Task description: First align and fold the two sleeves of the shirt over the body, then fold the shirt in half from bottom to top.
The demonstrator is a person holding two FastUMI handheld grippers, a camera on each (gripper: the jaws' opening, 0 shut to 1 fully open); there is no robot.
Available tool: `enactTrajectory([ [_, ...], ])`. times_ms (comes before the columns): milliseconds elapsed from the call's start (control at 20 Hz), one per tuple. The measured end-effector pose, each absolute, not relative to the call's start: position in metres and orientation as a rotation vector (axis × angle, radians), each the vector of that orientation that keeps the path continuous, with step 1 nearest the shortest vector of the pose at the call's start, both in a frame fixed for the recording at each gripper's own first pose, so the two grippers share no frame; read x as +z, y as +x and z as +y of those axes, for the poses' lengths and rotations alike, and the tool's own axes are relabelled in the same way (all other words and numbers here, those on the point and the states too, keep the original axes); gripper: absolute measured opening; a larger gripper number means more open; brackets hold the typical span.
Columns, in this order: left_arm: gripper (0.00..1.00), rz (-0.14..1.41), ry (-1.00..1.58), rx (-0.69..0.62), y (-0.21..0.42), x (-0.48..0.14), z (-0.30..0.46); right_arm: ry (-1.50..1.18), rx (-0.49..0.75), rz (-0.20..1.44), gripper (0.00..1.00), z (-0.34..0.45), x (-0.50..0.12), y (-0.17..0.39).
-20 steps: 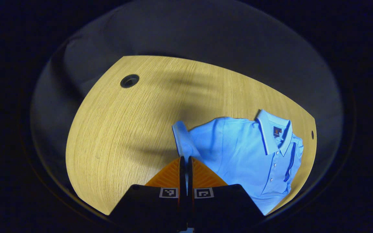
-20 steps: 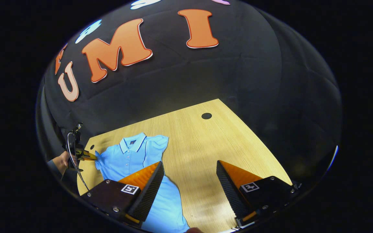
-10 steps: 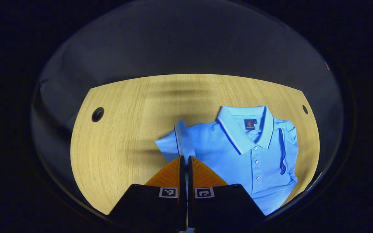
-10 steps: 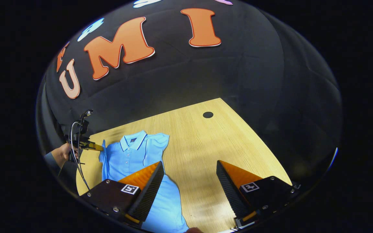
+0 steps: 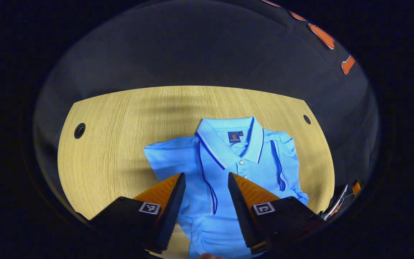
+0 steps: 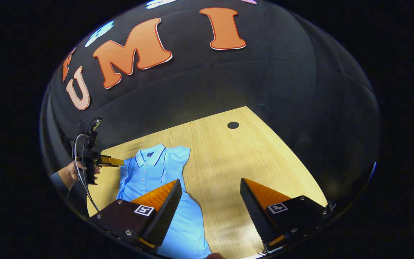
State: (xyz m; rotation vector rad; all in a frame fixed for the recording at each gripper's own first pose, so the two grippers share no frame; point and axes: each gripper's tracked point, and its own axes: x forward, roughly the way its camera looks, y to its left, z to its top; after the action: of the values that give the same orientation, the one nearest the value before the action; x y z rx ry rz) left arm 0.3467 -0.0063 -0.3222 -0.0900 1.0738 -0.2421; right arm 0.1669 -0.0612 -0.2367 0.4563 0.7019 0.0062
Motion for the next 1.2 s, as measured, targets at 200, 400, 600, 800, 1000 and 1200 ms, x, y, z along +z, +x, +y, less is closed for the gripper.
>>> enactTrajectory([
  [200, 1.0, 1.004, -0.031, -0.218, 0.318, -0.299, 0.021, 0.447, 0.012, 0.705, 0.98, -0.044, -0.228, 0.15],
  [400, 1.0, 0.952, 0.018, -0.22, 0.277, -0.277, 0.044, 0.444, 0.022, 0.715, 0.98, -0.02, -0.227, 0.131],
  [600, 1.0, 0.922, -0.017, -0.219, 0.23, -0.259, 0.053, 0.437, 0.046, 0.728, 0.99, 0.007, -0.227, 0.107],
  [800, 1.0, 0.89, 0.031, -0.199, 0.18, -0.25, 0.063, 0.355, 0.106, 0.779, 0.99, 0.024, -0.246, 0.082],
  [1000, 1.0, 0.889, 0.086, -0.182, 0.119, -0.25, 0.061, 0.322, 0.175, 0.84, 0.99, 0.032, -0.27, 0.051],
  [1200, 1.0, 0.969, 0.088, -0.162, 0.046, -0.274, 0.064, 0.265, 0.233, 0.889, 0.99, 0.028, -0.294, 0.024],
])
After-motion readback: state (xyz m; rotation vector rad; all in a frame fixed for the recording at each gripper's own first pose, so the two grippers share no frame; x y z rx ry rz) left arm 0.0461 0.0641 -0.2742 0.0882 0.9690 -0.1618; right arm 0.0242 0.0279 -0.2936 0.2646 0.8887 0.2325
